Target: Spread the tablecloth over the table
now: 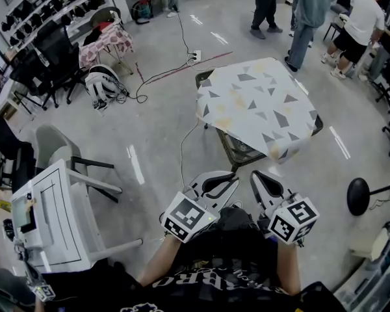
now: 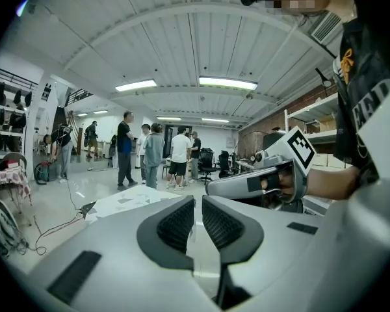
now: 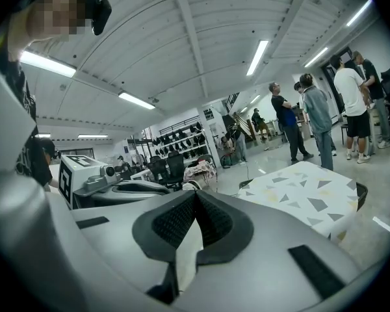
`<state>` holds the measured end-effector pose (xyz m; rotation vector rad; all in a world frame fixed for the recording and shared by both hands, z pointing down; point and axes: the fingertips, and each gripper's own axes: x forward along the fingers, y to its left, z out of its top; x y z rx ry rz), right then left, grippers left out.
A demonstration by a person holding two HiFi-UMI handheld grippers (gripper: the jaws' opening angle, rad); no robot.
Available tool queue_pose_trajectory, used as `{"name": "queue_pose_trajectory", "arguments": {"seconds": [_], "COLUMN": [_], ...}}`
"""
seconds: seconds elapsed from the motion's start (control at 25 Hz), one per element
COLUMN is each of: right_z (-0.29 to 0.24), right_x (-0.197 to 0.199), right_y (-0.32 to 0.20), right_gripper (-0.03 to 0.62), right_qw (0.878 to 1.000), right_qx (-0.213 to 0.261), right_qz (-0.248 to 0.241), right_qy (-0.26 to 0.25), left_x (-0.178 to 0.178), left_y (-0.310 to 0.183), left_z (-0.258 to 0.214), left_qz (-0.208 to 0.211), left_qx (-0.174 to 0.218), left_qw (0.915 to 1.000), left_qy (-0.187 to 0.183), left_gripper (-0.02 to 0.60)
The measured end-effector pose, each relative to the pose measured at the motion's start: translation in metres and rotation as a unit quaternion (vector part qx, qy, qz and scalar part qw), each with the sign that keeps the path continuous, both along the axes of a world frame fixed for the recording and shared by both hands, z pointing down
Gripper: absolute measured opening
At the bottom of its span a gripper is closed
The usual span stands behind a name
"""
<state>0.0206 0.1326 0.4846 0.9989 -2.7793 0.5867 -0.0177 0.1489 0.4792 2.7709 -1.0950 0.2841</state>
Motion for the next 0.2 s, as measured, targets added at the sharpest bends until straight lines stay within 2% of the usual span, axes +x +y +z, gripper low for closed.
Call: {"name": "queue_pose_trajectory", "arguments": {"seconds": [0.2], "right_z": [-0.0014], "right_x": [0.0060], "right_y": [-0.0046], "right_gripper": [0.014], "right_qw": [1.000], "right_qx": [-0.001], "right_qz": [0.009], "right_qy": [0.004], "left_x": [0.0080], "left_y": [-0.0006], "left_z": [0.0023], "left_qz": [0.011], "left_qx": [0.005], "left_qw": [0.9998], "left_qy": [-0.015], "left_gripper": [0.054]}}
